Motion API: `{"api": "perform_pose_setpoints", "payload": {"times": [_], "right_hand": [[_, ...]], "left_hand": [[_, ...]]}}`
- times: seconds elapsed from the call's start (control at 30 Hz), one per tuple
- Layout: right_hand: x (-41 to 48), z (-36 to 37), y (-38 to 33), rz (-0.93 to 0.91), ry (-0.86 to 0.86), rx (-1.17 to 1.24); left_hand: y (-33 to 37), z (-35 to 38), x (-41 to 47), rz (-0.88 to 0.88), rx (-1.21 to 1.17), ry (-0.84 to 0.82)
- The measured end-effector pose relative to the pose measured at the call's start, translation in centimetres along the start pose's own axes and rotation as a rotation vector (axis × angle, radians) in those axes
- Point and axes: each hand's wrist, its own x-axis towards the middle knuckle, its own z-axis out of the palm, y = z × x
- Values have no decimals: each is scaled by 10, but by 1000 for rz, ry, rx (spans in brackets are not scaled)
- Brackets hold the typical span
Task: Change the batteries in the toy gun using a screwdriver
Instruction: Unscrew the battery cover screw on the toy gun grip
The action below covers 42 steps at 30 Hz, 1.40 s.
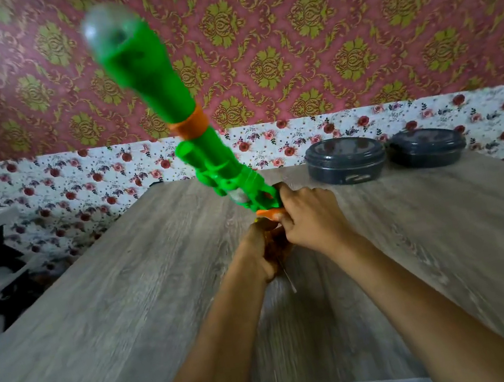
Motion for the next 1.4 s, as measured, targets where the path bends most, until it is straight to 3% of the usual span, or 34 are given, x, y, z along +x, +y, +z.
{"api": "perform_pose_setpoints", "payload": {"times": [0.43,0.87,1.1,1.2,1.33,1.4], "right_hand": [[-1,2,26,277,-39,243],[4,2,33,364,35,411],[6,6,38,446,24,655],[6,8,34,479,5,854],[-1,27,23,550,47,1056],[-3,31,14,590,59,1151]], "left_hand": [[-2,3,5,-64,12,21],[-9,7,9,13,26,66],[10,-15,18,138,109,242],[30,-29,25,215,364,310],[69,-56,33,373,1123,492],[78,-61,30,460,1349,488]]}}
